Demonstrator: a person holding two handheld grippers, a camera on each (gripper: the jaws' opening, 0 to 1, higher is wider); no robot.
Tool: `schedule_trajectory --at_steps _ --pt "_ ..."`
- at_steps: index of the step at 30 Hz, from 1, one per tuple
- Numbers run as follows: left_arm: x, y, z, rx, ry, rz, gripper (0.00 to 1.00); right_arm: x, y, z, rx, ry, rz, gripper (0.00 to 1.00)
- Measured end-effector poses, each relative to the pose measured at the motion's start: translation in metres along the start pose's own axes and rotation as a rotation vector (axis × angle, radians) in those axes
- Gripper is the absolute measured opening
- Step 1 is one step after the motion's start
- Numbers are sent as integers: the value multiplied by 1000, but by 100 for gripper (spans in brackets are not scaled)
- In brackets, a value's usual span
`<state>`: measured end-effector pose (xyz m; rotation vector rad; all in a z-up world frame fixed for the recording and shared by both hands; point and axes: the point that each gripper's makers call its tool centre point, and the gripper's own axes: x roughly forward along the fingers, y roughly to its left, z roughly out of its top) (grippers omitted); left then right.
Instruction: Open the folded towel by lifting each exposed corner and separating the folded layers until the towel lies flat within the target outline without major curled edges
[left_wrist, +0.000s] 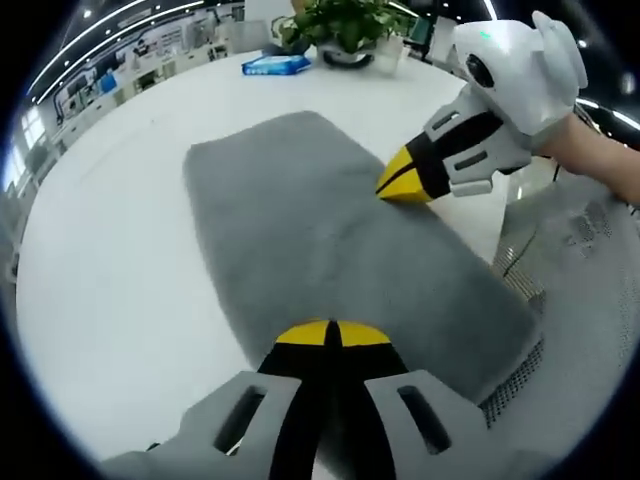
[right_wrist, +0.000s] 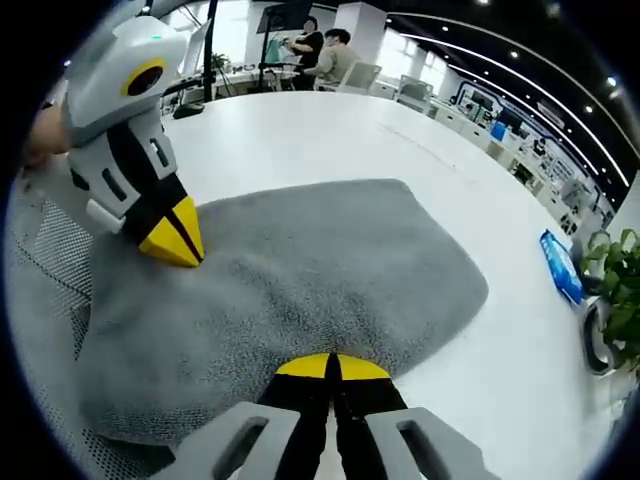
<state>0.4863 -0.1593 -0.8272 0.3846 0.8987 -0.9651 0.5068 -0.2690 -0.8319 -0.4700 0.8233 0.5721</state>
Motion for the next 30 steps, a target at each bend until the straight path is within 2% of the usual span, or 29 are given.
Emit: schedule_trajectory --at_steps 2,4,6,8,11,14,15,17,21,30 --pt "-1 0 1 -3 -11 4 0 -1 0 1 -9 -8 1 0" --pt "-5 3 6 26 -53 25 1 -10 3 4 65 -27 14 0" --pt "-11 5 12 57 -78 48 4 -23 9 10 85 -66 45 2" --pt "-15 3 16 56 -87 37 4 -36 23 5 95 -50 91 1" --pt "-14 -9 7 27 -26 -34 4 -42 47 -6 93 -15 148 0" --pt "-7 -14 -5 95 28 -42 4 -39 65 -19 88 35 190 0" --pt "-3 -13 -6 127 22 -34 4 -35 68 -20 76 39 188 0" --pt "-2 -13 -2 113 11 -38 4 -31 64 -20 34 46 170 0" --pt "0 -9 -2 118 15 -50 3 -23 57 -16 29 52 169 0" --pt "4 10 7 80 -37 -21 3 -8 36 -1 -3 8 108 0"
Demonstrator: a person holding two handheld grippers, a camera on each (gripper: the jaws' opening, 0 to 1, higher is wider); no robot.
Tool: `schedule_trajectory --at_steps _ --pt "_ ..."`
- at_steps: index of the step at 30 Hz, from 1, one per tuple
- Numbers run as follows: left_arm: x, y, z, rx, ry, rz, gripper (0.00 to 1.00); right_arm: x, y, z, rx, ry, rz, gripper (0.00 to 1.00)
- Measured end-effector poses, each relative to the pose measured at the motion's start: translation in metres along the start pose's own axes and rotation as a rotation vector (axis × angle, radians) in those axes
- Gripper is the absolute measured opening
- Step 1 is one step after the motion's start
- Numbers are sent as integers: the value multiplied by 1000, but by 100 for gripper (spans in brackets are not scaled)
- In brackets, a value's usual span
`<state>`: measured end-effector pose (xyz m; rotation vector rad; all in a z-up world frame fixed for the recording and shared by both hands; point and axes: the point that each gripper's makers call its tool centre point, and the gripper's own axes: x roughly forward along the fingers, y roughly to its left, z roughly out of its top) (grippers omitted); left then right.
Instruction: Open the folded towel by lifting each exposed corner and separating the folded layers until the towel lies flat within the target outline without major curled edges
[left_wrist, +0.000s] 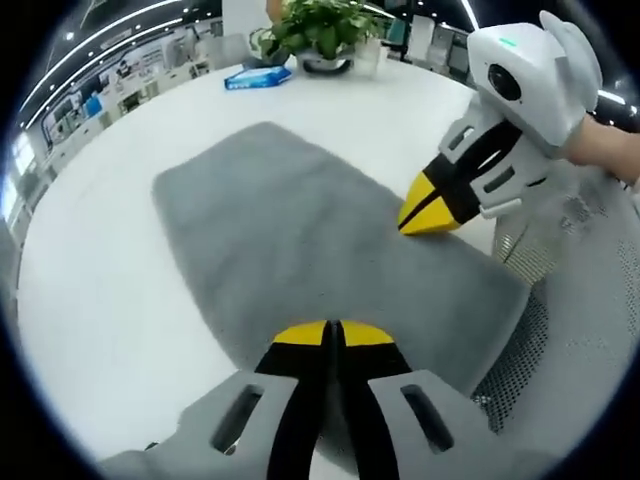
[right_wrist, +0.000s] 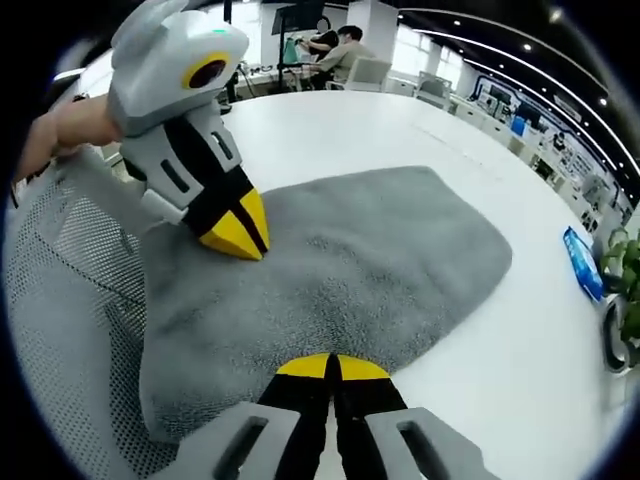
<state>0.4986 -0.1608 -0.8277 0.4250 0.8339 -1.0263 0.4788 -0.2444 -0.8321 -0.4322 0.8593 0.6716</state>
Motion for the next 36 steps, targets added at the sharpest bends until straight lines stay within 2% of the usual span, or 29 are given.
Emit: schedule_trajectory --at_steps 5,12,15,17,19,21,23,24,26,29,30,32,33,36 --pt "2 11 5 14 -18 38 3 7 -9 8 -26 -26 -31 0" --pt "4 23 8 -27 -75 76 3 13 -18 16 -44 -60 -71 0" --pt "4 25 9 -48 -90 86 3 14 -21 18 -25 -76 -81 0" --pt "2 25 10 -115 -107 83 3 12 -21 18 3 -102 -82 0" --pt "-6 29 17 -200 -136 87 5 7 -19 22 79 -139 -63 0" --pt "-20 44 31 -262 -246 135 11 -3 -21 31 159 -194 -53 3" --pt "-35 65 33 -334 -302 210 17 -12 -26 39 180 -248 -61 5" --pt "-38 73 29 -352 -297 241 17 -15 -27 36 174 -237 -69 5" --pt "-41 84 14 -382 -251 286 17 -17 -28 35 170 -237 -79 5" --pt "-34 79 -2 -444 -183 257 17 -18 -30 33 186 -234 -85 5" --pt "-32 78 -5 -447 -164 252 17 -19 -30 33 194 -236 -81 5" --pt "-28 78 -11 -385 -113 276 15 -18 -28 32 208 -236 -73 5" --pt "-28 78 -10 -357 -113 280 12 -18 -28 32 207 -236 -72 5" --pt "-27 73 -3 -370 -130 261 4 -17 -25 32 211 -234 -66 5"
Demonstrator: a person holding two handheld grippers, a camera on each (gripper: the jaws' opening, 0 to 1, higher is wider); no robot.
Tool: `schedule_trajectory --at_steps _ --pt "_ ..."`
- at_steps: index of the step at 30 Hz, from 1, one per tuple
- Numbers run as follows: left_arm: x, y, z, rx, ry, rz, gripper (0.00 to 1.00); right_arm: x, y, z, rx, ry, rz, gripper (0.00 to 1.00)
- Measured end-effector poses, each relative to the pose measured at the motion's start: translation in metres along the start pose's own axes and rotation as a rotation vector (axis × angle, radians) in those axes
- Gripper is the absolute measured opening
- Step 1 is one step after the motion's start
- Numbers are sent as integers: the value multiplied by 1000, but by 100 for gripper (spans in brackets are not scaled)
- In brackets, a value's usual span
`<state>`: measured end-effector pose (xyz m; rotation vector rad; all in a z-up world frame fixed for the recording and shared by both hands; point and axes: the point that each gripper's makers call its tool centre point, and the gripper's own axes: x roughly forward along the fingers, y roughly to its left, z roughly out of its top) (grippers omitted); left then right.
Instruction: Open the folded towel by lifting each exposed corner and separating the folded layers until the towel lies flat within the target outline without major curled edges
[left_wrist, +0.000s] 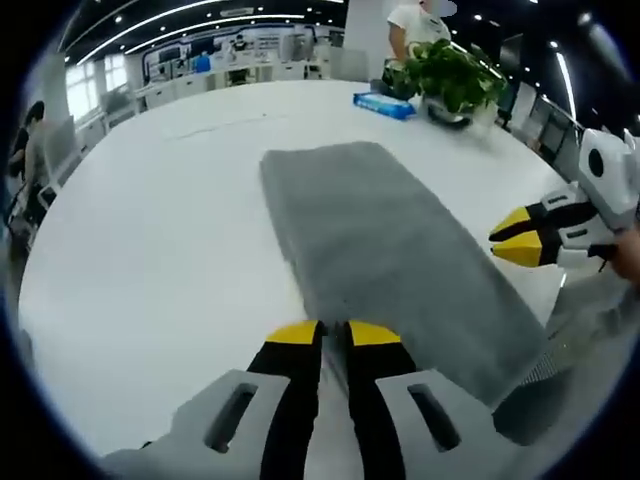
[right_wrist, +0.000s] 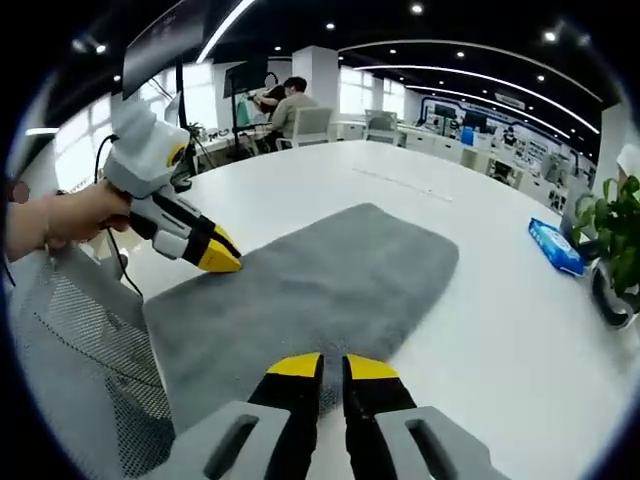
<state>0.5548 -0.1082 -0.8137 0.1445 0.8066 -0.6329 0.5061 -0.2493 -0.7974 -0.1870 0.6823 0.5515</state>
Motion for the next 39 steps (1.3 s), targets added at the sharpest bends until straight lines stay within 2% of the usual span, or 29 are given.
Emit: schedule_trajectory --at_steps 4,7,9,13,16,19,21,22,23,25,28,29,31,33,35,36,37,38,39 --pt "-4 -3 8 37 -24 11 2 1 3 -2 20 6 16 4" --pt "-6 -14 18 49 -68 -14 2 1 5 1 44 -5 26 4" --pt "-7 -27 26 100 -101 -37 2 1 6 5 86 -25 36 4" --pt "-2 -55 35 293 -119 -62 2 1 6 9 144 -54 53 4" --pt "4 -72 31 423 -104 -76 2 2 6 12 202 -71 68 4" --pt "9 -84 23 563 -85 -77 2 6 9 21 339 -113 113 5" --pt "10 -87 22 604 -88 -76 2 10 11 27 406 -127 146 6" --pt "10 -88 21 613 -89 -75 2 14 10 29 429 -127 150 6" --pt "10 -89 22 627 -93 -74 2 19 9 35 493 -154 153 6" --pt "10 -90 22 646 -95 -70 2 27 12 37 565 -153 184 7" --pt "10 -88 22 676 -96 -62 2 46 17 35 761 -128 237 9" --pt "10 -88 22 680 -96 -61 2 48 18 35 790 -126 244 9" --pt "10 -88 23 703 -100 -58 2 55 20 34 907 -122 281 7" --pt "10 -88 22 712 -100 -62 2 57 20 33 951 -121 301 0" --pt "8 -87 25 721 -120 -69 2 54 18 32 955 -123 302 0" --pt "6 -88 30 717 -147 -79 3 52 16 33 954 -130 296 0" --pt "-2 -90 44 712 -230 -107 1 51 12 34 948 -138 281 0" --pt "-11 -87 58 645 -296 -102 2 49 7 33 935 -146 263 0" --pt "-21 -76 74 533 -355 -80 2 47 4 34 932 -157 254 0"
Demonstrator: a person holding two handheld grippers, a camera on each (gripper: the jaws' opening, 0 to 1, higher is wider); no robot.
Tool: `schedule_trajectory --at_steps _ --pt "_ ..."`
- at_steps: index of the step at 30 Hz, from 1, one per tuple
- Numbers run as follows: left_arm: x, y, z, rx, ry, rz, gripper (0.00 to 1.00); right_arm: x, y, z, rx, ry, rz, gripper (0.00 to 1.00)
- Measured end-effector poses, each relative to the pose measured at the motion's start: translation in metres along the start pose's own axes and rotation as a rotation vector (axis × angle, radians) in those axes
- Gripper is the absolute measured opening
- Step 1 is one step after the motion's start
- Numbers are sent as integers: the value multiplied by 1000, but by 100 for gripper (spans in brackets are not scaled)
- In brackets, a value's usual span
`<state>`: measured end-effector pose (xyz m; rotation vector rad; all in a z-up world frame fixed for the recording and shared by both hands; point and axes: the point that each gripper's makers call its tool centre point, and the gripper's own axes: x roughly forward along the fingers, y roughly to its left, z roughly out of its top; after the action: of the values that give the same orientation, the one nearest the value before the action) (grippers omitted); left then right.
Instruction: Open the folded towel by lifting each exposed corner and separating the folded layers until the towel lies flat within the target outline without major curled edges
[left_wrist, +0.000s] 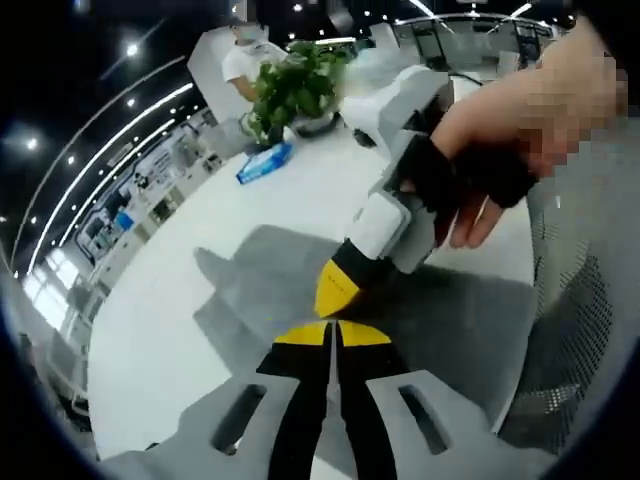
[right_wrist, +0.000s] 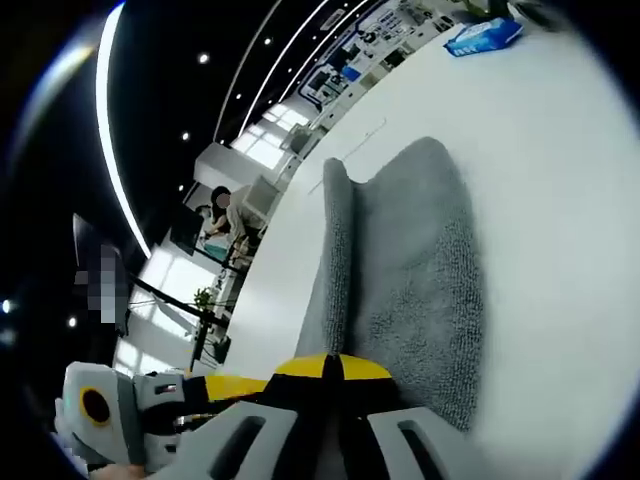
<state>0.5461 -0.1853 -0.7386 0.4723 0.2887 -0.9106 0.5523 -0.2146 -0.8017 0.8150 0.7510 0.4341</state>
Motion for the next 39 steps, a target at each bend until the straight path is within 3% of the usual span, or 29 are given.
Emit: schedule_trajectory --at_steps 2,3,4,5,6,9,10,12,13,14,15,16,23,28,31,39 --pt "-7 22 3 -149 -41 49 2 -4 -2 2 -2 0 -6 0" --pt "-8 34 -10 -248 -13 70 2 -6 -4 3 -7 -1 -12 0" --pt "-8 40 -32 -302 74 99 2 -8 -8 4 -39 1 -28 0" --pt "-9 47 -62 -299 206 129 1 -10 -10 4 -62 6 -42 0" --pt "-10 48 -77 -309 273 134 1 -13 -13 5 -92 5 -56 0" --pt "0 29 -89 -390 304 54 1 -19 -17 6 -131 7 -81 0" --pt "5 17 -93 -389 326 2 1 -21 -19 7 -146 5 -89 0" --pt "8 4 -107 -324 411 -38 1 -25 -23 9 -178 6 -110 0" --pt "9 2 -112 -277 427 -40 0 -28 -26 10 -199 10 -128 0" --pt "11 7 -99 -176 359 -37 0 -30 -29 10 -209 13 -137 0" --pt "9 6 -104 -215 393 -17 0 -32 -31 10 -229 14 -150 0" --pt "8 6 -103 -232 387 -15 0 -35 -36 10 -249 22 -166 0" --pt "3 12 -106 -223 411 10 0 -53 -47 15 -311 20 -228 0" --pt "1 16 -108 -242 417 24 0 -69 -68 22 -364 19 -325 0" --pt "-2 24 -112 -222 434 55 0 -77 -80 26 -399 29 -381 0" --pt "-13 38 -122 -261 467 115 0 -88 -95 24 -424 60 -449 0"
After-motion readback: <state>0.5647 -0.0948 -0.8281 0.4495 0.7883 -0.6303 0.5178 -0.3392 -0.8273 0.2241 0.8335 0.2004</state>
